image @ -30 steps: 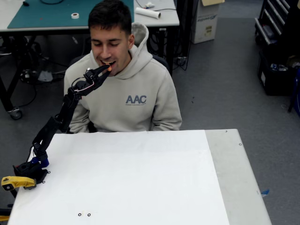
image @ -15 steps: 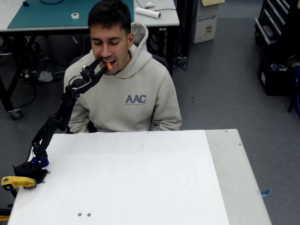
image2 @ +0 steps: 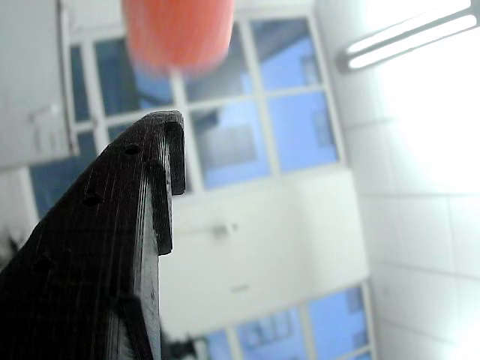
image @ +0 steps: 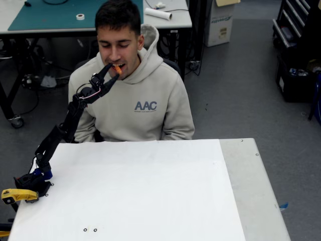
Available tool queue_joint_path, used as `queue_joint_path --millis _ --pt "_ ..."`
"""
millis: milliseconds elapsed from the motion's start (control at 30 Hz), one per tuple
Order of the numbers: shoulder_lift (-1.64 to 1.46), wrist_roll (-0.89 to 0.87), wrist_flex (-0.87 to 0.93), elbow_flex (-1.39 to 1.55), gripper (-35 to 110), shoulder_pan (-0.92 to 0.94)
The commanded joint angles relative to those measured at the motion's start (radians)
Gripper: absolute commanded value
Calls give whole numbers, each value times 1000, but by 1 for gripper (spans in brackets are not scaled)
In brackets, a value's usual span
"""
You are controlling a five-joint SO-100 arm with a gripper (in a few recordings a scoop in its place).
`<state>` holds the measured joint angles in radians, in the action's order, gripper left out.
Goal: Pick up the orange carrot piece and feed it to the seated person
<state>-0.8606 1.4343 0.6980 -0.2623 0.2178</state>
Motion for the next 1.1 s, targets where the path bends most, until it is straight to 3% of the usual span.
queue_joint_path --millis 0,367,667,767,1067 --pt "-49 5 -11 -75 35 74" --pt "-46 14 -9 -74 33 201" --pt "-46 3 -9 -74 -5 190" --pt "-48 2 -9 -72 0 190" --pt "-61 0 -8 9 -3 190"
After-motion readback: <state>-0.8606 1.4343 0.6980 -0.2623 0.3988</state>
